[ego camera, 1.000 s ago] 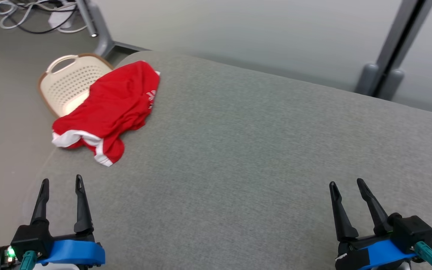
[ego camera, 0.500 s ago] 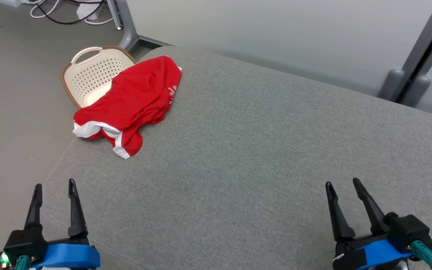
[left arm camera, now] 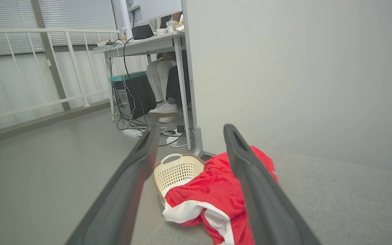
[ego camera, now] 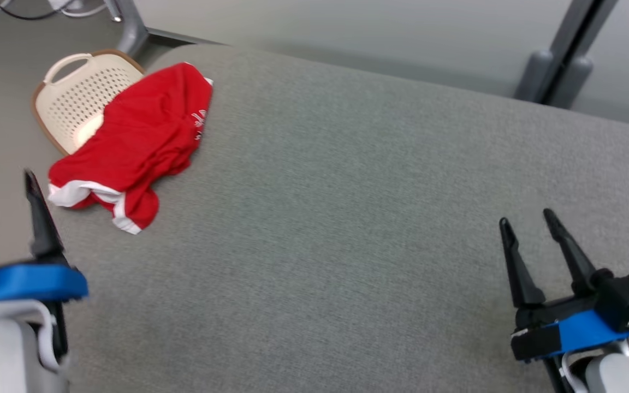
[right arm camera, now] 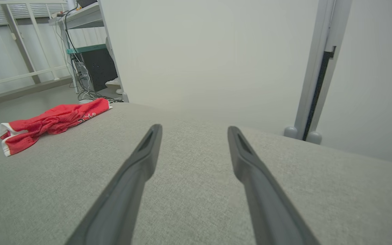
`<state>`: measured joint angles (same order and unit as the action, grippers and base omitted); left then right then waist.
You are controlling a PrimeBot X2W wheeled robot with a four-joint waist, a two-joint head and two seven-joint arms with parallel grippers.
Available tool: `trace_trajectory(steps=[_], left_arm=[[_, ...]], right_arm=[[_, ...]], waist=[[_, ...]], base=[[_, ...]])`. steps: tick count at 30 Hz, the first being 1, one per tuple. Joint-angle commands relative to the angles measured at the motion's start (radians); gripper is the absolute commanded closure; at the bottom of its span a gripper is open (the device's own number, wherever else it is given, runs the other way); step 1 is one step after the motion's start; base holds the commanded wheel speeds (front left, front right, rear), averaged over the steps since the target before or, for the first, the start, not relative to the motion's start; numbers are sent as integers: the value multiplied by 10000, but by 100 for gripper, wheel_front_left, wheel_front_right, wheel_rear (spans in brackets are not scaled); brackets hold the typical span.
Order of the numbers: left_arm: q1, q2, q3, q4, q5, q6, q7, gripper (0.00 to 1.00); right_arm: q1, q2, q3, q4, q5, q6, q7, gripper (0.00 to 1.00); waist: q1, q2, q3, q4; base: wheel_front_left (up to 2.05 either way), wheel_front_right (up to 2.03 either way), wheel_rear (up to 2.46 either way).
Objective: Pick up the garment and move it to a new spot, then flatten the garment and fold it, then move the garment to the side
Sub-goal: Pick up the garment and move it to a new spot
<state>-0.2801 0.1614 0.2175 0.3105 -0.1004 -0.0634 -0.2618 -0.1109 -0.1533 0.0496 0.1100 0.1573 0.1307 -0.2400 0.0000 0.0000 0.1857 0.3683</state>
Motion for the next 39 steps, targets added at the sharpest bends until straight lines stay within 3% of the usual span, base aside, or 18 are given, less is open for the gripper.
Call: trace_trajectory(steps=[1,10,18,27,29,38,39], left_arm=[[-467,119,52,163,-16,-35,-45,0],[-3526,1280,767,1817,-319,-59,-37,0],[-5858,2308,666,4642,-511,-346,87,0],[-7400,2808,-1,7901,-730,-626,2665,0],[-7541,2861,-79,8099,-735,-633,2900,0],[-7946,2485,-631,9338,-1743,-671,5737,0],[-7929,2520,-727,9350,-1833,-672,5927,18]], right_arm=[[-138,-148,-96,-159,-88,2,42,0],[-30,-598,-767,-1942,-413,2,655,0],[-60,-606,-1065,-3594,-504,2,1125,0],[-119,-794,-1389,-4384,-575,2,1456,0],[-128,-802,-1412,-4403,-577,2,1467,0],[-225,-784,-1305,-4389,-632,2,1560,0],[-268,-791,-1273,-4357,-619,2,1551,0]], waist=[[0,0,568,-508],[0,0,2329,-1697],[0,0,3668,-2192],[0,0,4430,-2156],[0,0,4461,-2133],[0,0,4459,-1952],[0,0,4442,-1964]], base=[[0,0,0],[0,0,0],[0,0,0],[0,0,0],[0,0,0],[0,0,0],[0,0,0]])
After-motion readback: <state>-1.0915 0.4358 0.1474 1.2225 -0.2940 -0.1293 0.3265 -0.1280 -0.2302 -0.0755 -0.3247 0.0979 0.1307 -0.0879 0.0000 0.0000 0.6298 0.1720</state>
